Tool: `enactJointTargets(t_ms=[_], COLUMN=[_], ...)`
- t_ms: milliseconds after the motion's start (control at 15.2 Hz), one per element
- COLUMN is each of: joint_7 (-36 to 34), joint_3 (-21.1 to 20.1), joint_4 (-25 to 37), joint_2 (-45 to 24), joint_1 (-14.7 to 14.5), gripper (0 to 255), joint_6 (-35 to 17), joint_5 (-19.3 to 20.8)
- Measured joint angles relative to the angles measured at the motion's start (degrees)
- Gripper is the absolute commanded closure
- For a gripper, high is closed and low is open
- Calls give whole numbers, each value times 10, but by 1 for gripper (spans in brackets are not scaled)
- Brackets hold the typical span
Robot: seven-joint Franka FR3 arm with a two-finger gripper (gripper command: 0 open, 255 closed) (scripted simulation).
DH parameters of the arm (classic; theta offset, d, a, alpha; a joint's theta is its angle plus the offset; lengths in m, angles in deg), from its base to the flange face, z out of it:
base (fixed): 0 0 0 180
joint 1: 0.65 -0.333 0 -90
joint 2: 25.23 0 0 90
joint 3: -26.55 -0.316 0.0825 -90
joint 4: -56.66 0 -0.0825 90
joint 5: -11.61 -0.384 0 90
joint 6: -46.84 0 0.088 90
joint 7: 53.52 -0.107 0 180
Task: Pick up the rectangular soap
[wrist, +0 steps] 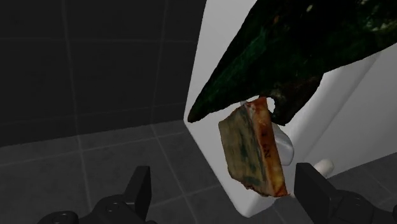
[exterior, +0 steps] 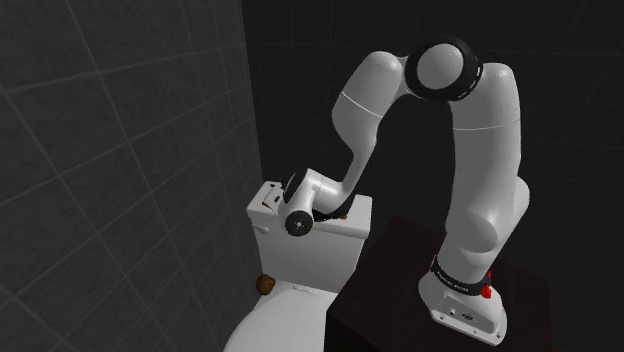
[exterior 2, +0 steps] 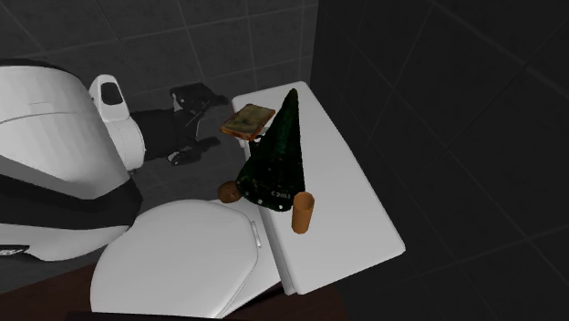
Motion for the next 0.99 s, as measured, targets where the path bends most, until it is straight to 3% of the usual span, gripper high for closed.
enactJointTargets(t_ms=[264,726,792,990], joint_7=[-15,-37,-38,-40], joint_3=[32,50,51,51], joint_4=[57,86,87,88], joint_2=[-93,-156,-159,-162], joint_1=[-35,-52,-53,-54], gripper=[0,0,255,255], joint_6=[65,95,97,98], joint_5=[100,137,138,139])
